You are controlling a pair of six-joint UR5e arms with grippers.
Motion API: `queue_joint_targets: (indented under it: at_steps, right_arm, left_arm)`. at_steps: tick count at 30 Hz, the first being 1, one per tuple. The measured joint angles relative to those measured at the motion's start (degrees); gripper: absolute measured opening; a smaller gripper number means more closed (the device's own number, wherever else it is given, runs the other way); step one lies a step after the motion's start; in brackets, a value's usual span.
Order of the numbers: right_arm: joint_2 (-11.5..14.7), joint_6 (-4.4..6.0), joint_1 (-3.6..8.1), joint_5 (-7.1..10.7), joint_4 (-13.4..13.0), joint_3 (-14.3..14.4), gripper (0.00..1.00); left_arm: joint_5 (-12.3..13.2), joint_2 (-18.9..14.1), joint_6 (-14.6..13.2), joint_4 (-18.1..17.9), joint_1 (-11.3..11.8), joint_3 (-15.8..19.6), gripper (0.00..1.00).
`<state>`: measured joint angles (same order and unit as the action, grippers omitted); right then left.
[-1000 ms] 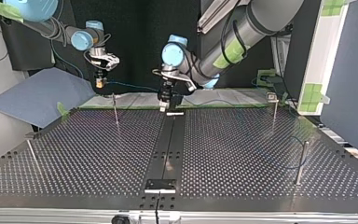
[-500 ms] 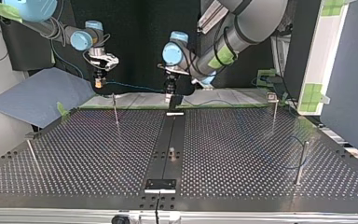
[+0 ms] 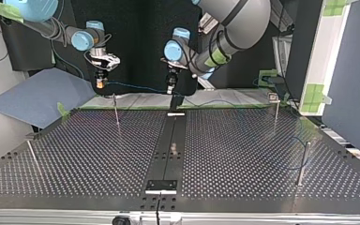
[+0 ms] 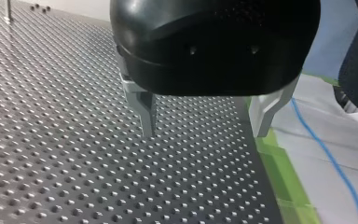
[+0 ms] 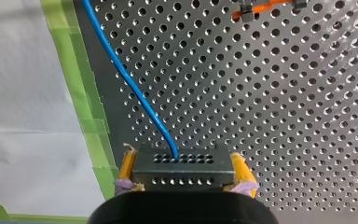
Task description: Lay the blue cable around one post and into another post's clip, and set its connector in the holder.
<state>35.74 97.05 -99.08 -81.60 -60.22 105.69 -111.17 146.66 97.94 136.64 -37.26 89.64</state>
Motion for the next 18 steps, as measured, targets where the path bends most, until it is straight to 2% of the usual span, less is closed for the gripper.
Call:
queue_joint_targets:
  at_steps: [11, 18]
  right_arm:
    - [0.00, -0.08, 0.00, 0.11, 0.01, -0.01, 0.00]
    - [0.00, -0.01, -0.01, 0.11, -0.12, -0.01, 0.00]
  left_arm:
    - [0.07, 5.69, 3.16, 2.13, -0.61, -4.98, 1.00]
    - [-0.42, 9.79, 3.72, 2.37, -0.46, -5.61, 1.00]
